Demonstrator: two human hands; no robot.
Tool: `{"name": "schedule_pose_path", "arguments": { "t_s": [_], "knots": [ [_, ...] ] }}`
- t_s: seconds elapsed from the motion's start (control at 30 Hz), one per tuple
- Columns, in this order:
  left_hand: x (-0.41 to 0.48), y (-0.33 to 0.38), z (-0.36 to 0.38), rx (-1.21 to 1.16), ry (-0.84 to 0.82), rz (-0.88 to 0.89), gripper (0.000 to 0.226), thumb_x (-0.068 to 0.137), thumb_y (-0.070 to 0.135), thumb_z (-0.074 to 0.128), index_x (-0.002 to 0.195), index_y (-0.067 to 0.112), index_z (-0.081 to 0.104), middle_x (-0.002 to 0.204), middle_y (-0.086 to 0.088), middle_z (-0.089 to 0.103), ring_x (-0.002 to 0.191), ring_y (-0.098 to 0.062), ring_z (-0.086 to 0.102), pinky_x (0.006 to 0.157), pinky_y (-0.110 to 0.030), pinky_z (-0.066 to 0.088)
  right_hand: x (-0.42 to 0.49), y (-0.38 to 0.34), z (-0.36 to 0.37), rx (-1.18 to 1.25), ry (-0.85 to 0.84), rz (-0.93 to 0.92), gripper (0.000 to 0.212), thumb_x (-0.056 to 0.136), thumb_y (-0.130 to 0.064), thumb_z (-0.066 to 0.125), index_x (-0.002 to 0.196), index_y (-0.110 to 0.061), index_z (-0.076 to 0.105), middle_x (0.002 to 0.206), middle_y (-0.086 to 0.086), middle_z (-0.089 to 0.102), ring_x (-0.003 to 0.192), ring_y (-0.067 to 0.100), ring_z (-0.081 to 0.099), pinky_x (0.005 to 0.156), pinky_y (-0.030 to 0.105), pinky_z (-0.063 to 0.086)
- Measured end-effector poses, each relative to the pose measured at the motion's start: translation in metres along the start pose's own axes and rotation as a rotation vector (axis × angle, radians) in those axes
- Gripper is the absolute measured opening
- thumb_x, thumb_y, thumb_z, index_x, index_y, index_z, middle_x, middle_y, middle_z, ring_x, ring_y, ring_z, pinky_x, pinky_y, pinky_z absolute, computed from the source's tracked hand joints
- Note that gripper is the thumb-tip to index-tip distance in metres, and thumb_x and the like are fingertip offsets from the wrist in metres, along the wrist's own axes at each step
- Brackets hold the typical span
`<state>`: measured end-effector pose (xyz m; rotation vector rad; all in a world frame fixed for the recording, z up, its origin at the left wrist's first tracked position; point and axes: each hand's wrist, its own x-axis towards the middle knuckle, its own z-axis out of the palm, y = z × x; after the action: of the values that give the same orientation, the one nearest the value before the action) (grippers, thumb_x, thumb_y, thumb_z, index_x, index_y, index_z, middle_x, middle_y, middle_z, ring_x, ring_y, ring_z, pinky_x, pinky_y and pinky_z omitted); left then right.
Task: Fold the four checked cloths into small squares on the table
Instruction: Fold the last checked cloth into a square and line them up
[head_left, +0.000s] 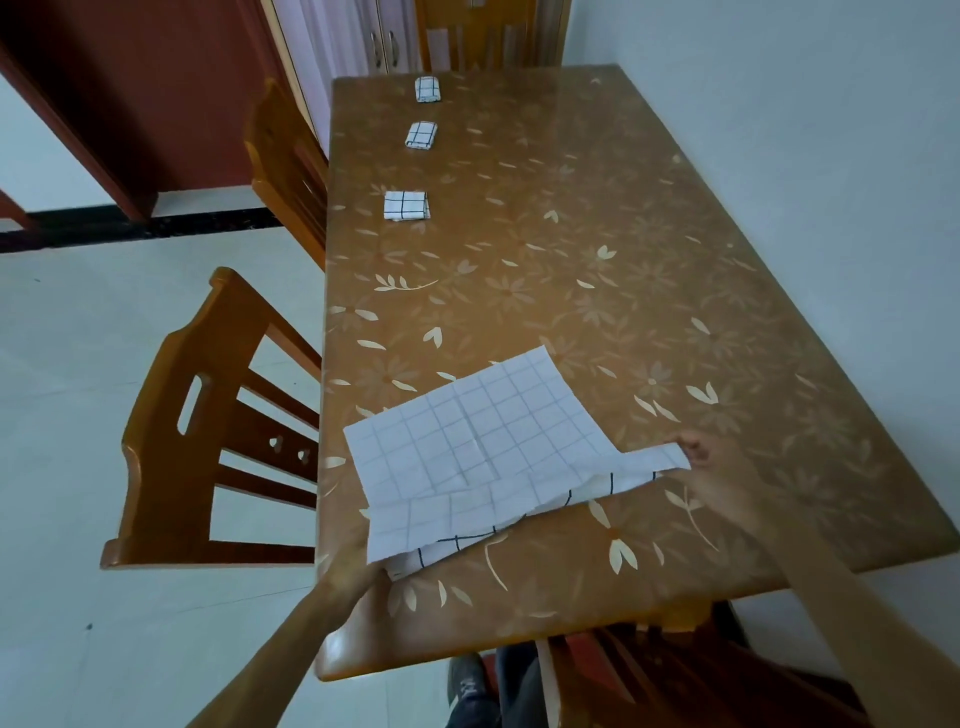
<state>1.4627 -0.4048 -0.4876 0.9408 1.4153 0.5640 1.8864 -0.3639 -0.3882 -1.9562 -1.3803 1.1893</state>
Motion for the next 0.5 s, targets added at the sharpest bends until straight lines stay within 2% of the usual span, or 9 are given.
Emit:
{"name": "schedule_pose_path", "arguments": {
  "t_s": [0.07,0.1,0.2,0.3,0.43,0.5],
  "knots": [
    [0.001,0.006,0.002,-0.003,-0.015,0.005,0.049,0.081,0.053,0.070,0.121,0.025,0.067,0.118,0.005,0.071,0.114,-0.017,0.063,0.099,-0.046,0.053,0.004,-0.005,0.007,0.011,0.081,-0.047,0.021,0.090,0.006,0.060,0.097,-0.011,0.068,0.079,-0.006,0.068,0.071,-0.002,0.066,0.059,0.010,0.047],
    [0.001,0.009,0.003,-0.009,-0.015,0.000,0.043,0.083,0.050,0.072,0.119,0.027,0.067,0.116,0.007,0.071,0.113,-0.017,0.063,0.098,-0.045,0.053,0.007,-0.006,0.013,-0.007,0.113,-0.061,0.017,0.092,-0.002,0.060,0.096,-0.017,0.068,0.082,-0.006,0.069,0.076,0.004,0.067,0.064,0.017,0.048],
    [0.006,0.005,0.001,-0.006,0.048,-0.024,0.026,0.089,0.036,0.069,0.115,0.030,0.067,0.114,0.009,0.071,0.114,-0.017,0.062,0.099,-0.045,0.053,0.015,-0.011,0.030,0.006,0.114,-0.080,0.008,0.096,-0.017,0.058,0.096,-0.021,0.065,0.073,-0.015,0.067,0.074,-0.002,0.063,0.068,0.028,0.044],
    [0.006,0.000,-0.002,0.049,0.070,-0.036,0.035,0.090,0.049,0.066,0.121,0.032,0.065,0.122,0.009,0.067,0.117,-0.015,0.060,0.099,-0.042,0.053,0.022,-0.013,0.044,0.002,0.051,-0.065,0.005,0.093,-0.031,0.064,0.095,-0.026,0.062,0.082,-0.002,0.070,0.084,0.009,0.067,0.074,0.037,0.051],
    [0.007,0.003,-0.004,0.108,0.031,-0.030,0.052,0.077,0.059,0.069,0.119,0.029,0.068,0.116,0.011,0.070,0.111,-0.012,0.063,0.090,-0.032,0.055,0.024,-0.005,0.046,0.054,-0.084,0.028,0.024,0.087,-0.014,0.073,0.099,-0.033,0.064,0.096,-0.013,0.070,0.092,0.006,0.067,0.082,0.026,0.052],
    [0.009,0.006,-0.002,0.085,0.022,-0.025,0.048,0.078,0.052,0.069,0.118,0.026,0.068,0.116,0.009,0.071,0.112,-0.014,0.063,0.090,-0.033,0.055,0.024,-0.002,0.043,0.006,-0.095,0.047,0.025,0.089,-0.006,0.069,0.091,-0.031,0.065,0.090,-0.013,0.068,0.092,0.013,0.066,0.081,0.026,0.051]
  ]
}}
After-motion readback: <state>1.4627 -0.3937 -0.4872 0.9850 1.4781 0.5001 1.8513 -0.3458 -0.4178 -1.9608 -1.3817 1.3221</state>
